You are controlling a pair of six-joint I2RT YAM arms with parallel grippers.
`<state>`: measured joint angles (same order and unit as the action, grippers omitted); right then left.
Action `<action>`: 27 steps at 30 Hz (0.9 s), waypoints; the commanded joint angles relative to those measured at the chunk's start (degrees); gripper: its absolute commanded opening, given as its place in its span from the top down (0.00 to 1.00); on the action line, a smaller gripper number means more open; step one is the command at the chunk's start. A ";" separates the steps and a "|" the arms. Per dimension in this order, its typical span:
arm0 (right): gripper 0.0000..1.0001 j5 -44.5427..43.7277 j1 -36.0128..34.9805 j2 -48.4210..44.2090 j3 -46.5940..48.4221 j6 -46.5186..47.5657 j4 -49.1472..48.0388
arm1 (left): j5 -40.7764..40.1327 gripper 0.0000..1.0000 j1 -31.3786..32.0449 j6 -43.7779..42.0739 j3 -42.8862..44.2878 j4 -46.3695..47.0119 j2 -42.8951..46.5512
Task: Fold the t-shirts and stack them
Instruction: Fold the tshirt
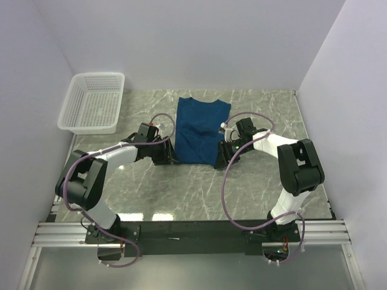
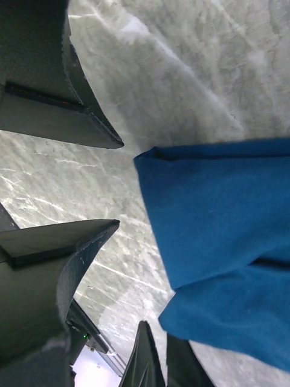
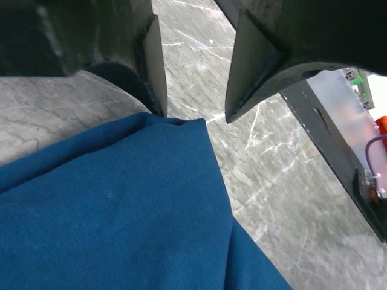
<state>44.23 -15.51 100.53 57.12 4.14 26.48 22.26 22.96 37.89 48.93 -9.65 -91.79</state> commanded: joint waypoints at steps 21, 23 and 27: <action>1.00 3.59 3.46 -0.42 3.00 1.21 1.90 | 0.94 0.96 1.12 -1.85 7.15 0.69 -7.80; 1.00 3.32 5.13 -1.47 2.56 2.62 3.57 | 0.59 0.99 1.12 -2.55 6.19 -0.54 -5.70; 1.00 3.32 8.73 -2.00 2.12 5.87 6.74 | 0.94 0.99 1.12 -3.79 4.08 -2.04 -2.61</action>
<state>47.00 -9.08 101.67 59.29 6.44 29.58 23.00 23.83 36.51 54.15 -10.17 -98.96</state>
